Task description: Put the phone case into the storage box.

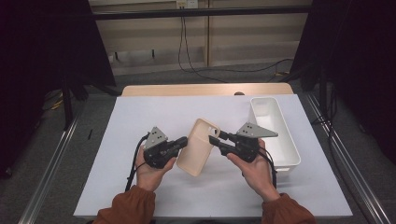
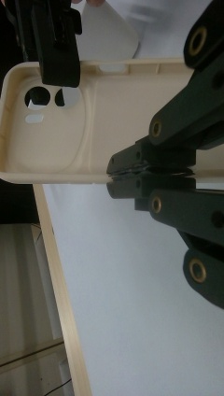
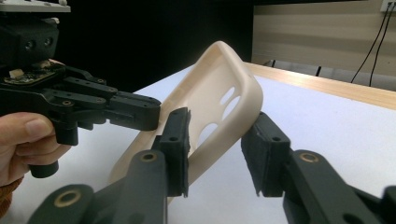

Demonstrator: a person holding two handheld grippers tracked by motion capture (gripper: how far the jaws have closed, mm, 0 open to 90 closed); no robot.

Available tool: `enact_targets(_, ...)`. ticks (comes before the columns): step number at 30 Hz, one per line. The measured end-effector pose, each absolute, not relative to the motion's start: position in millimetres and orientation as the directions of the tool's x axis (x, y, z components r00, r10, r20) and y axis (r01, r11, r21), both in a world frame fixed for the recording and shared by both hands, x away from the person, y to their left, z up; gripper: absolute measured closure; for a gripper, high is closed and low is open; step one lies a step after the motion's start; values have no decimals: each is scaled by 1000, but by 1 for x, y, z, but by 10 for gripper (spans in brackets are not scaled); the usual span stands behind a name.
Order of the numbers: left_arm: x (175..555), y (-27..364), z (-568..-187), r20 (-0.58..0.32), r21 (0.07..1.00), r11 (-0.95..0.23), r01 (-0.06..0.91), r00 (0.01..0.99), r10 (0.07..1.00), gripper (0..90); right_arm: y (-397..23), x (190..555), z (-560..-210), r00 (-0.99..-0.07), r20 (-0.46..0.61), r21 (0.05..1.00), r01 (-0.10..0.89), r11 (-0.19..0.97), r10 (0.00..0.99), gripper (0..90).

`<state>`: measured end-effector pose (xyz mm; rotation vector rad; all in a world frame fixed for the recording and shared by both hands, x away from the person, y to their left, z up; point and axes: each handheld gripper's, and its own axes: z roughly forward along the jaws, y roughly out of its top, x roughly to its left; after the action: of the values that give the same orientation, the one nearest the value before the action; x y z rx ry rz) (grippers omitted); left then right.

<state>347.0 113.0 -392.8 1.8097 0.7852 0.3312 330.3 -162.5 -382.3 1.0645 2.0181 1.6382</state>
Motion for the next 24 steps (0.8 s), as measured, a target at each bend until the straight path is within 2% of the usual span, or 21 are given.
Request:
enact_targets(9,345,114,-392,-137,922,-193,334,751,646,875,-164,333,-382,-656,182,945,323,55,732,677)
enact_targets(24,343,109,-396,-125,917,-223,332,768,628,861,-167,335,-379,-653,161,957,288,45,740,805)
